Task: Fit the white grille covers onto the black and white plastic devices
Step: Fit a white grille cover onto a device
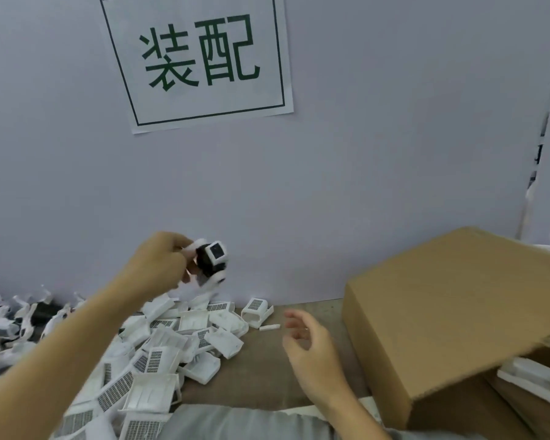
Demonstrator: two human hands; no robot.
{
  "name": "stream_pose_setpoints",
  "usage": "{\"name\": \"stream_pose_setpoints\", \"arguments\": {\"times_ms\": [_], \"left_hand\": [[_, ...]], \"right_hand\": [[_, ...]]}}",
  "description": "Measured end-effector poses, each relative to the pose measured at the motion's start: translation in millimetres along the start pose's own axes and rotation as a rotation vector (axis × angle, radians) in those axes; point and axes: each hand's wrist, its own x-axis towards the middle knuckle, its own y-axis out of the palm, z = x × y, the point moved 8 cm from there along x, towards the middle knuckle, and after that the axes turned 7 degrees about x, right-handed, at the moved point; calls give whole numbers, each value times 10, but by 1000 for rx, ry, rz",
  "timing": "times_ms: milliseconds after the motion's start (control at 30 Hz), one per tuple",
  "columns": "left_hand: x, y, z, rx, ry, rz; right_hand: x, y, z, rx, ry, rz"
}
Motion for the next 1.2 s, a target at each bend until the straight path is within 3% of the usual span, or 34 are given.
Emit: {"name": "stream_pose_setpoints", "arguments": {"times_ms": [100,200,267,333,467,600,733,833,933,1033,1200], "left_hand": [[-478,590,-155,-455,-84,165],[-843,1275,-132,-1080,-348,300],[-931,1534,-90,-1296,-454,309],[-891,1606,47,-1354,-521,224],[-813,1634,239,-1316,-568,128],[-850,1813,263,-1409,-694,125],[-775,1813,76,-1103,-457,191],[-761,1802,-19,-837,-313,140],[-804,1776,39,-795,-335,35],[-817,1646,135,-746,-332,-79],[-852,1522,-144,-398,3,-67]], "right_hand": [[-71,20,77,349,97,68],[-131,71,87,503,180,189],[-140,126,55,505,185,251],[-130,192,4,500,188,285],[-130,280,-121,385,233,319],[-47,109,-90,223,144,172],[13,-64,57,67,-24,14],[-8,-64,104,-272,-112,-36],[-63,88,147,-380,-192,78],[-98,165,120,-301,-206,173],[-56,37,96,213,-46,147]]}}
